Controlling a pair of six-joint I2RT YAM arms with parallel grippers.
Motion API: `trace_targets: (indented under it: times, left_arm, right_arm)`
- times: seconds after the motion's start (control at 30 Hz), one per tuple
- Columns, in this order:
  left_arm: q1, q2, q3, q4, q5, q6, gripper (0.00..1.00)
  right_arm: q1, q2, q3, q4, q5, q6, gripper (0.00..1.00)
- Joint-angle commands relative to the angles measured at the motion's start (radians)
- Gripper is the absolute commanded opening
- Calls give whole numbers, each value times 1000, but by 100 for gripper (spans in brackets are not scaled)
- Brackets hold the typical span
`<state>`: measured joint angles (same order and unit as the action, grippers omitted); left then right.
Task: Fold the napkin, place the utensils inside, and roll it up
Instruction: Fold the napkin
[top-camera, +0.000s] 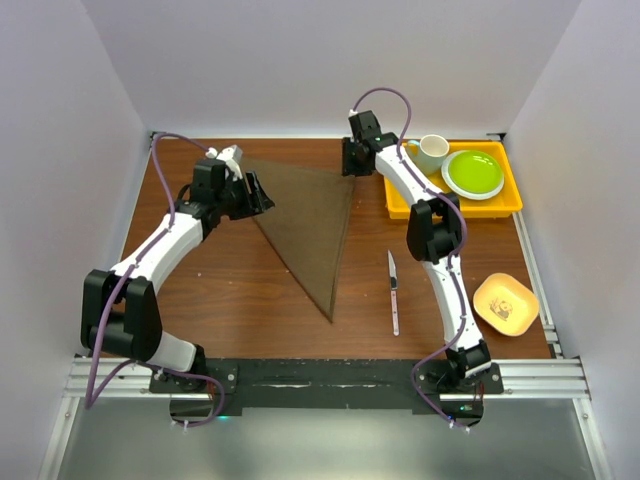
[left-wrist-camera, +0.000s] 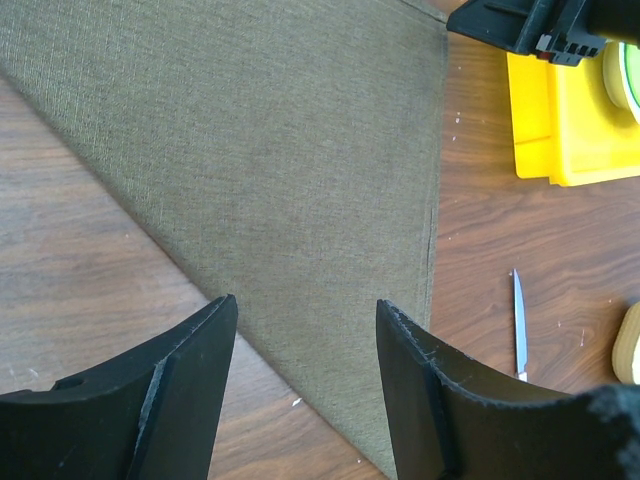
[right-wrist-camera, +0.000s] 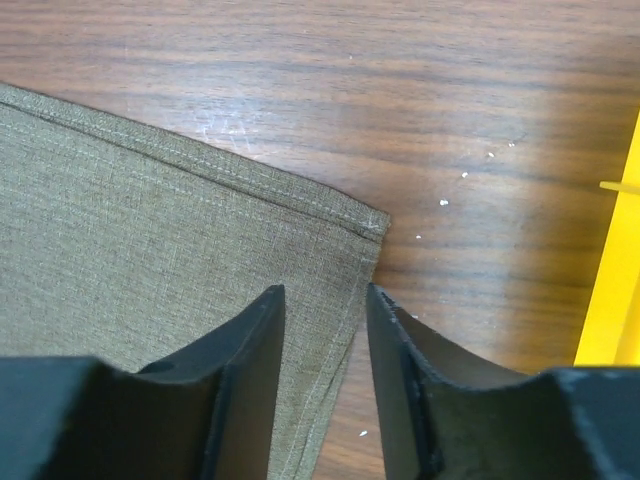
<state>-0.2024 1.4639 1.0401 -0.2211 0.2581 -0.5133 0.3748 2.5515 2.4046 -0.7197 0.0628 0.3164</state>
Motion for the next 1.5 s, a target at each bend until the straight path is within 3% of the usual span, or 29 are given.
trace_targets:
  times: [0.0, 0.17, 0.57, 0.77, 0.97, 1.27, 1.47]
  left_arm:
    - [12, -2, -11, 57, 18, -8, 63]
    - [12, -2, -11, 55, 29, -11, 63]
    - [14, -8, -9, 49, 27, -2, 63]
    - [14, -7, -5, 49, 35, -1, 63]
    - [15, -11, -3, 48, 36, 1, 63]
    - [18, -11, -3, 57, 14, -8, 63]
    - [52, 65, 82, 20, -65, -44, 70]
  right_arm:
    - [4, 7, 14, 43, 9, -52, 44]
    - [9, 22, 2, 75, 23, -105, 35]
    - [27, 78, 17, 78, 60, -168, 36]
    - [44, 73, 14, 75, 107, -209, 14]
    - [52, 35, 33, 66, 126, -214, 0]
    - [75, -42, 68, 72, 152, -208, 0]
    - [84, -71, 79, 106, 172, -209, 0]
